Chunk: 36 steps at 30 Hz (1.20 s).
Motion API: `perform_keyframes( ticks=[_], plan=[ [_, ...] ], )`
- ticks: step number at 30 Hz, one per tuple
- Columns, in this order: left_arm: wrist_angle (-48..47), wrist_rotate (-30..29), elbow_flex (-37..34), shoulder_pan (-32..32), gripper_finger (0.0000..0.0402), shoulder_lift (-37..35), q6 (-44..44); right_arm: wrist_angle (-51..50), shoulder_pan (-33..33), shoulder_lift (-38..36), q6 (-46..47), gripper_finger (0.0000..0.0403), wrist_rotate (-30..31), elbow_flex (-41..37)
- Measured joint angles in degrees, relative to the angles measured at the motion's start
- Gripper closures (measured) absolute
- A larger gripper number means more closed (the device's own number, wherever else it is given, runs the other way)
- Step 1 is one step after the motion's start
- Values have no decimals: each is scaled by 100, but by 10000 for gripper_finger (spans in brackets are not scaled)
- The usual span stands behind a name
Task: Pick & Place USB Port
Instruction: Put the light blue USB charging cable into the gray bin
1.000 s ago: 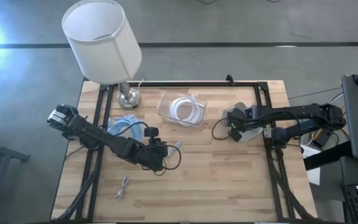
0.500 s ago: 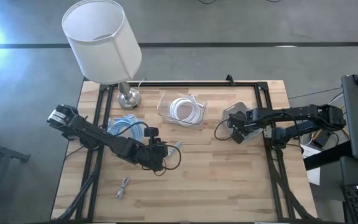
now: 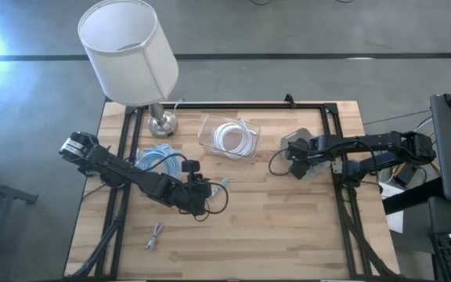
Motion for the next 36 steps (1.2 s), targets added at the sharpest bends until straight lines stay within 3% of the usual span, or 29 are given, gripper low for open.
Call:
perform_keyframes(
  ticks=[11,18,31,36],
  plan=[
    [0,0,0,0,278,0,-31,12,36,0,-312,224,7,1041],
    [0,0,0,0,280,0,-35,343,493,-2,-383,226,6,1598],
    [-35,-52,0,-13,280,-671,-142,3395,1835,-1,-1361,229,-7,1224],
    [-44,-52,-14,-15,280,-872,-53,4434,2090,357,-1874,229,-6,1011]
  ],
)
